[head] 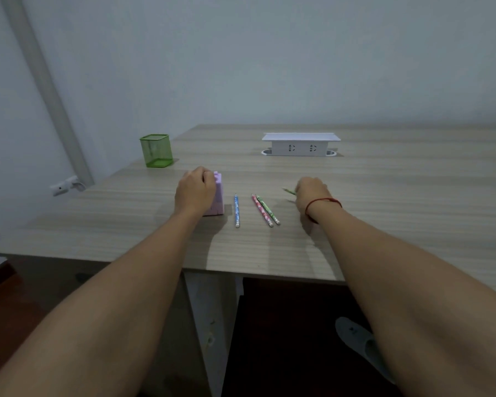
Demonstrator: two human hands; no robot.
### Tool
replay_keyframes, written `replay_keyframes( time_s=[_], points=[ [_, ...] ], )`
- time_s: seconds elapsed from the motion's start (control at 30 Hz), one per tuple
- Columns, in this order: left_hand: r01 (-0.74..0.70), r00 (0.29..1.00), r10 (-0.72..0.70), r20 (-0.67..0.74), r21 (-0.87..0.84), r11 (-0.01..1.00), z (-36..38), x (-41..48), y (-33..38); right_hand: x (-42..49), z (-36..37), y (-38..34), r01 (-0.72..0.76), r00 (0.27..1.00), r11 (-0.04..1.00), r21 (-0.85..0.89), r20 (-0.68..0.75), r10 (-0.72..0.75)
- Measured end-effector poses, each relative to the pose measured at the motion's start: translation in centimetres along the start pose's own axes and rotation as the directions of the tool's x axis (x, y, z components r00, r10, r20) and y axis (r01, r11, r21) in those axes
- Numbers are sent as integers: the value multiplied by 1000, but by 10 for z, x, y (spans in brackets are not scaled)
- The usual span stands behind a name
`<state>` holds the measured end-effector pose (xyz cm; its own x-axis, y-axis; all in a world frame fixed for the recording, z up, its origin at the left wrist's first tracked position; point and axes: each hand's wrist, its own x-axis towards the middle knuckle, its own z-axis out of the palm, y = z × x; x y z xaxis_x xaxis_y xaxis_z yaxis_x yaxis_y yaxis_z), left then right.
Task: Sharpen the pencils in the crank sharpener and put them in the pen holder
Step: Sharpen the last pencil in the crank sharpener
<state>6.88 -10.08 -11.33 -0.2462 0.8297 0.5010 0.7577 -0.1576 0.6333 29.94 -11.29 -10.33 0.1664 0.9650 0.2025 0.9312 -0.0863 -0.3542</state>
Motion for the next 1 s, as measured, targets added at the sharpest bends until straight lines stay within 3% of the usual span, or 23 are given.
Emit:
replay_keyframes(
  time_s=[0.13, 0.3, 0.53, 1.0],
  points=[
    [2, 1000, -1, 26, -24, 1000, -2, -2, 3, -1, -2, -40, 220, 972, 969, 113, 57, -227],
    [-6, 999, 7, 39, -31, 1000, -4, -1, 2, -5, 2, -76, 361, 928, 926, 110, 53, -369],
    [-8, 999, 10, 44, -47, 999, -3, 1, -1, -6, 8, -81, 403, 915, 915, -31, 31, -402],
    [-24, 999, 25, 35, -22, 999, -2, 3, -4, 0, 23, -97, 460, 888, 888, 6, 18, -460]
  ],
)
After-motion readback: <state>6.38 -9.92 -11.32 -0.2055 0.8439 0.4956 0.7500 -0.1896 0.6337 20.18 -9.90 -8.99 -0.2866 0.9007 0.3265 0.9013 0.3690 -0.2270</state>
